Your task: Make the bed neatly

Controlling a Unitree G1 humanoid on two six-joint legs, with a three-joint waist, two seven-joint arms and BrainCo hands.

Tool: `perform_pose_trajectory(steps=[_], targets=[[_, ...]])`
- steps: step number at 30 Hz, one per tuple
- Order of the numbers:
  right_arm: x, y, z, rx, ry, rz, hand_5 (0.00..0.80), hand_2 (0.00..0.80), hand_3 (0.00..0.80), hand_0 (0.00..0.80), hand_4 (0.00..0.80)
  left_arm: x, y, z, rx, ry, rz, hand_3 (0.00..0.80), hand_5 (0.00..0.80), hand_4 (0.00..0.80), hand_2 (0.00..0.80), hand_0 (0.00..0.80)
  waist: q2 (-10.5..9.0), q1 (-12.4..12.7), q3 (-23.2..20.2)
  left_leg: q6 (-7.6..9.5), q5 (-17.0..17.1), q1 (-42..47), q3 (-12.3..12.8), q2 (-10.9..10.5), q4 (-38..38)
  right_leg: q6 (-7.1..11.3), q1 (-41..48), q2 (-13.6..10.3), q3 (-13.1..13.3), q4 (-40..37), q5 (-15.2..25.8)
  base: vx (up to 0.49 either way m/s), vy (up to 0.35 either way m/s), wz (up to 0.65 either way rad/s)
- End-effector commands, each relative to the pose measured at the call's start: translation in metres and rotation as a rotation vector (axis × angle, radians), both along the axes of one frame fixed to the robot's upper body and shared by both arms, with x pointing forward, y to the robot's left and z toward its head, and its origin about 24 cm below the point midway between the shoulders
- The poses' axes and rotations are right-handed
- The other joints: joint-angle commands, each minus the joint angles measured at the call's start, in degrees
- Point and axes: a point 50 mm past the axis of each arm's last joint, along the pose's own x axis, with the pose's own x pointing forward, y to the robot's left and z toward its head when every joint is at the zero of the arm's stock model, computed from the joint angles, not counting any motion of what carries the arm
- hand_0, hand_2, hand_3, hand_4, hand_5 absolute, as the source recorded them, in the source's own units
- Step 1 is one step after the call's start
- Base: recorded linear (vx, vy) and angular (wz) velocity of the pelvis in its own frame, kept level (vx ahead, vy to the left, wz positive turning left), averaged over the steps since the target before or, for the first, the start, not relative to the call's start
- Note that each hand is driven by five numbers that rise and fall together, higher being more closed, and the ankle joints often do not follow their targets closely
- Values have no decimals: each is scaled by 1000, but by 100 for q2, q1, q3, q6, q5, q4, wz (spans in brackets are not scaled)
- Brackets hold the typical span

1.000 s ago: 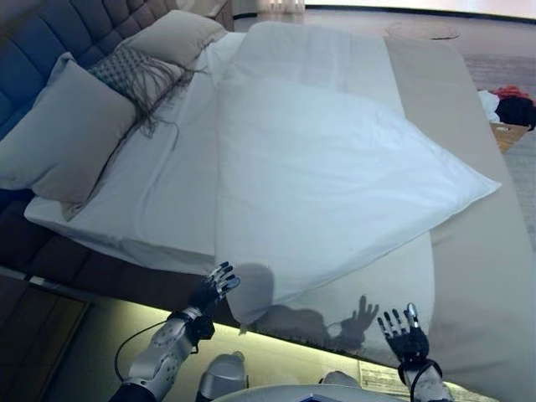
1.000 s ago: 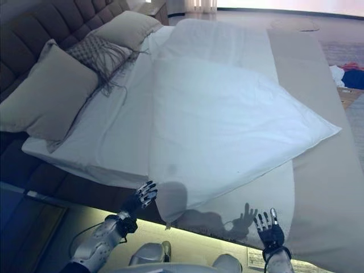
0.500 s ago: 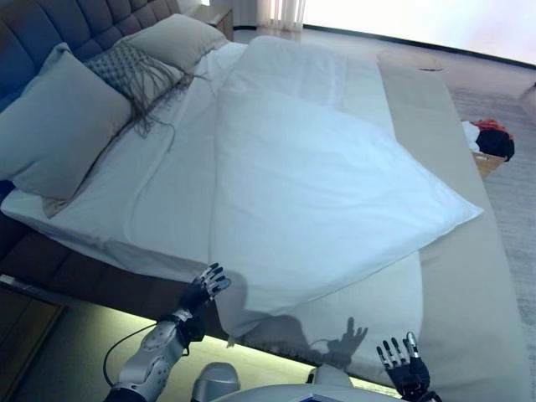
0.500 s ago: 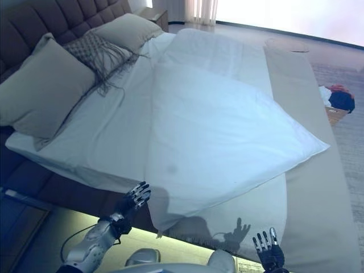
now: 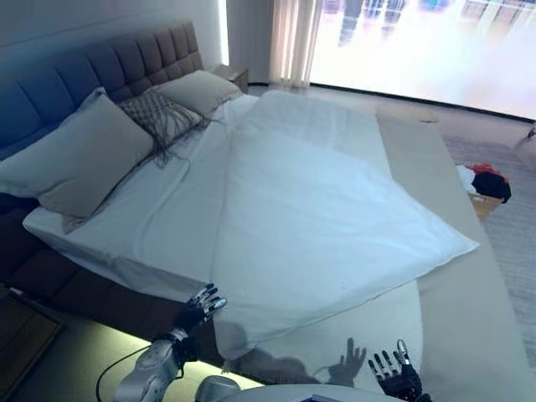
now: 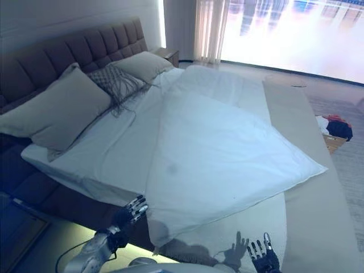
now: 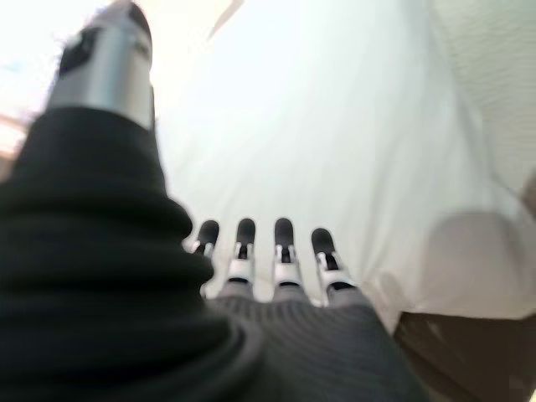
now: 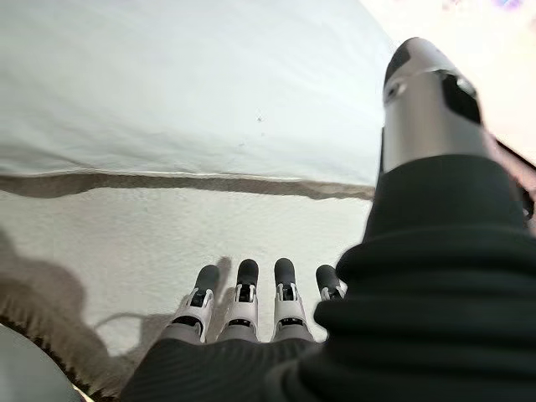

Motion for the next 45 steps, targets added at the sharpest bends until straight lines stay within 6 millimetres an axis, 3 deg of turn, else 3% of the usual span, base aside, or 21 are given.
perform_pose_trajectory(steps=[1, 4, 8, 10, 14, 15, 19, 24, 32, 45], targets=[[95, -34, 42, -85, -249, -32, 0, 0, 0, 0, 0, 65, -23, 61, -74, -336, -69, 0, 0, 0, 0, 0, 26, 201, 978, -45, -32, -1161, -240, 139, 701, 480, 337, -153, -548, -1958, 1632, -542, 152, -9], [140, -55, 78, -138, -351, -6, 0, 0, 0, 0, 0, 92, -37, 85, -99, -439, -77, 0, 0, 0, 0, 0, 148, 184, 1360, -24, -48, -1944, -346, 32, 1089, 462, -345, -278, -461, -1821, 1705, -361, 71, -3], [176, -60, 107, -157, -427, 11, 0, 0, 0, 0, 0, 113, -45, 111, -113, -538, -82, 0, 0, 0, 0, 0, 158, 224, 1706, -12, -67, -2659, -395, -25, 1557, 415, -899, -336, -522, -1673, 1787, -189, -14, 12], [185, -60, 115, -164, -453, 23, 0, 0, 0, 0, 0, 117, -46, 120, -112, -576, -80, 0, 0, 0, 0, 0, 130, 251, 1834, -4, -85, -2902, -415, -19, 1744, 408, -1132, -352, -564, -1582, 1831, -102, -39, 6], [190, -65, 125, -171, -489, 35, 0, 0, 0, 0, 0, 117, -44, 128, -115, -615, -81, 0, 0, 0, 0, 0, 112, 271, 1973, 46, -99, -3270, -474, -6, 1998, 375, -1468, -291, -489, -1424, 1850, -12, -48, 4], [192, -66, 127, -163, -501, 27, 0, 0, 0, 0, 0, 117, -44, 129, -116, -619, -80, 0, 0, 0, 0, 0, 144, 294, 1963, 17, -245, -3270, -551, 35, 2031, 451, -1484, -223, -408, -1363, 1735, 51, -64, 5], [196, -73, 136, -104, -566, -27, 0, 0, 0, 0, 0, 116, -39, 133, -122, -642, -80, 0, 0, 0, 0, 0, 152, 355, 2028, -4, -155, -3441, -610, 59, 1984, 445, -1593, -169, -435, -1347, 1711, -17, -59, 9], [201, -77, 144, -144, -548, 3, 0, 0, 0, 0, 0, 117, -38, 134, -118, -643, -75, 0, 0, 0, 0, 0, 202, 418, 2048, -36, -126, -3606, -627, 73, 2101, 406, -1753, -235, -462, -1189, 1659, -7, -27, 5], [217, -92, 176, -210, -616, 41, 0, 0, 0, 0, 0, 116, -40, 134, -135, -615, -97, 0, 0, 0, 0, 0, 282, 520, 1934, -75, -52, -3585, -622, 31, 2040, 401, -1734, -291, -514, -1129, 1575, 22, -6, 4], [227, -97, 195, -182, -658, -5, 0, 0, 0, 0, 0, 116, -41, 133, -150, -609, -120, 0, 0, 0, 0, 0, 376, 558, 1910, -89, 28, -3736, -635, 46, 1985, 432, -2049, -373, -470, -957, 1561, 6, -4, 6]])
